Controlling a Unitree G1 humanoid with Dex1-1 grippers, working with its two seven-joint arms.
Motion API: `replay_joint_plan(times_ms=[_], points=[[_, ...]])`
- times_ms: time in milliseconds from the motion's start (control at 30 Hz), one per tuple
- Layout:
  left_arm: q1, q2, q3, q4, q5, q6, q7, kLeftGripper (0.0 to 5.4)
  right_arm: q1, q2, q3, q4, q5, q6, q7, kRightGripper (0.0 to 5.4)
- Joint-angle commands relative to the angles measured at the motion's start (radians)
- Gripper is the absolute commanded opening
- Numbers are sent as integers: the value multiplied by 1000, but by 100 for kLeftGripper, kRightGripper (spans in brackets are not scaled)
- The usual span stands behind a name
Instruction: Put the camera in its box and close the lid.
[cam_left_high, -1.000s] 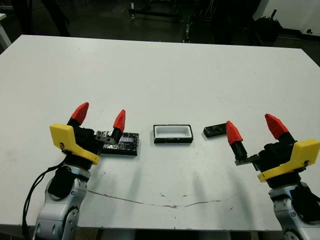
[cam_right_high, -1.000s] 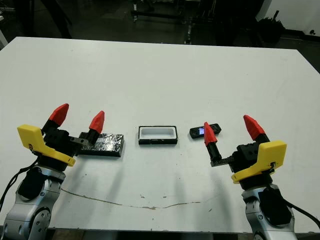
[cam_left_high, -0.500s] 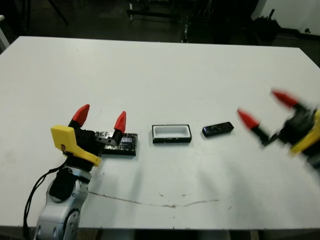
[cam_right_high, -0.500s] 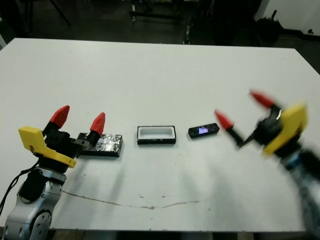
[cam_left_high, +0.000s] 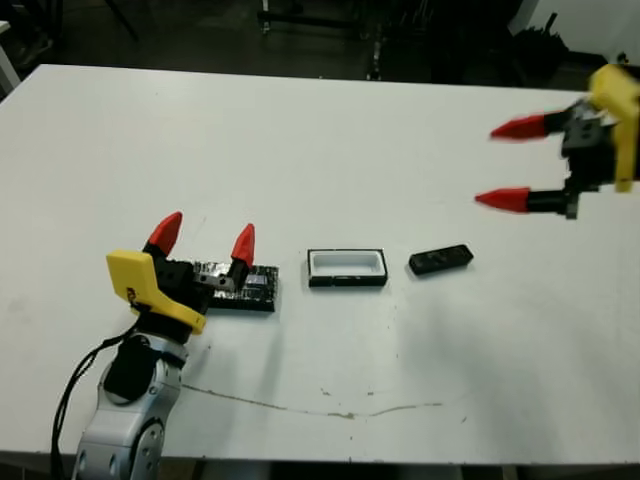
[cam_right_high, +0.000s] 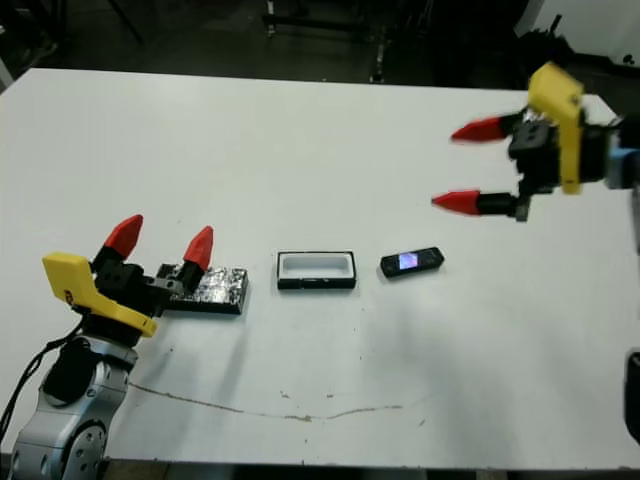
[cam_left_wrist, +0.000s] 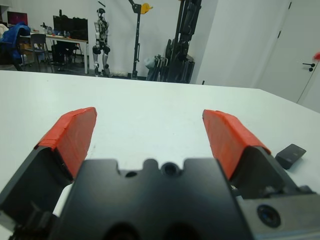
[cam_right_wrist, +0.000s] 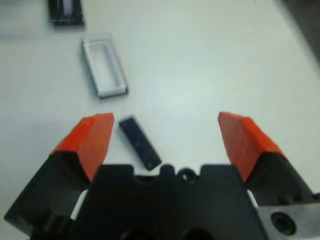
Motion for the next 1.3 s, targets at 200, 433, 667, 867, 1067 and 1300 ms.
replay_joint_plan(times_ms=[200,433,667,867,1067,1300], points=[[6,-1,-13,-11,21,28,18,540,-103,116,90,276,-164,-126,65,538],[2,7,-17,-15,29,36,16,540,-108,170,123,350,-270,-241,15,538],[-2,7,-17,-11,33,31,12,540,-119,214,125,431,-334,-318,-40,538],[-2,3,-13,-10,25,31,10,540,-121,243,130,456,-380,-323,-81,538],[1,4,-15,-18,28,39,15,540,-100,263,122,457,-389,-314,-93,538],[6,1,-16,-20,32,34,16,540,-54,254,129,424,-408,-375,-148,509]])
